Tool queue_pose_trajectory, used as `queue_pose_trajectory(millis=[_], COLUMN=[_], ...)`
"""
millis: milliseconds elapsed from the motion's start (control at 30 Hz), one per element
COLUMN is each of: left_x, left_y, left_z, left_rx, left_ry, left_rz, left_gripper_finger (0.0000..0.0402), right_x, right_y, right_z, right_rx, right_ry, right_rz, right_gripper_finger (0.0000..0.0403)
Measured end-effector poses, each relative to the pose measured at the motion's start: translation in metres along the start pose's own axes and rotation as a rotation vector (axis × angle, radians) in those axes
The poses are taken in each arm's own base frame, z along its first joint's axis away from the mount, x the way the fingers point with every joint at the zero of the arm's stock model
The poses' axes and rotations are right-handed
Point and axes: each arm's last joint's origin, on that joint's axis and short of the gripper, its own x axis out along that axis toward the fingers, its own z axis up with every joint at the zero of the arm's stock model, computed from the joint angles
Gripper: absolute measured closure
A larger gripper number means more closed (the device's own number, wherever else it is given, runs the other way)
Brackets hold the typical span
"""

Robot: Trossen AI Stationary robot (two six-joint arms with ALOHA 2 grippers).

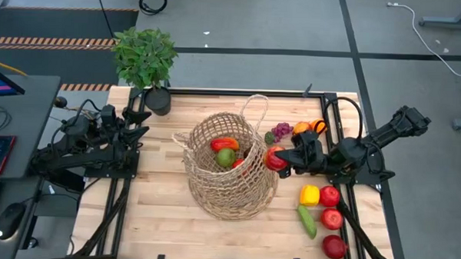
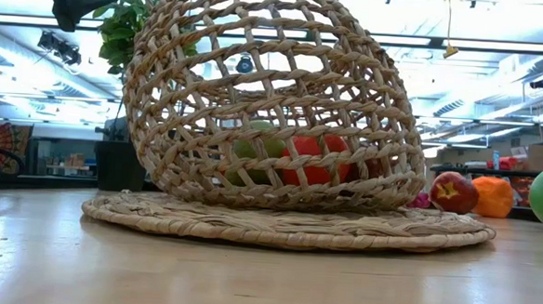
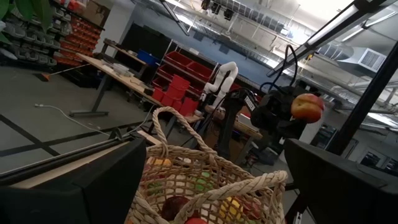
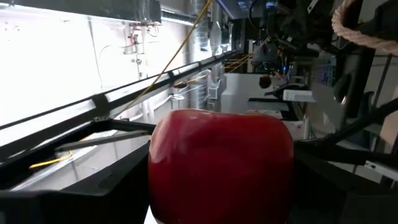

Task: Build produce basket
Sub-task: Put the bottom yellow red apple into the brown basket

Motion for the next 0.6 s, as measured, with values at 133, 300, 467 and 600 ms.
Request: queue_pose_trajectory(millis=[133, 300, 467, 600], left_x=[0.0, 0.0, 0.0, 0.0], left_y=[0.0, 0.0, 0.0, 0.0], left_z=[0.0, 0.0, 0.0, 0.0], left_rx=[0.0, 0.0, 0.0, 0.0], left_ry=[0.0, 0.0, 0.0, 0.0], left_rz=[0.0, 0.0, 0.0, 0.0], left_gripper_finger=[0.0012, 0.0012, 0.0012, 0.0012], right_x=[0.0, 0.0, 0.008, 0.021], right_y=[0.0, 0.0, 0.011, 0.021], right_z=[0.0, 0.001, 0.012, 0.021], right_rx=[-0.019, -0.068, -0.244, -0.48], right_ry=[0.0, -0.004, -0.005, 0.03], right_rz=[0.0, 0.006, 0.045, -0.127], right_gripper_finger=[0.0099, 0.0098, 0.0098, 0.0098])
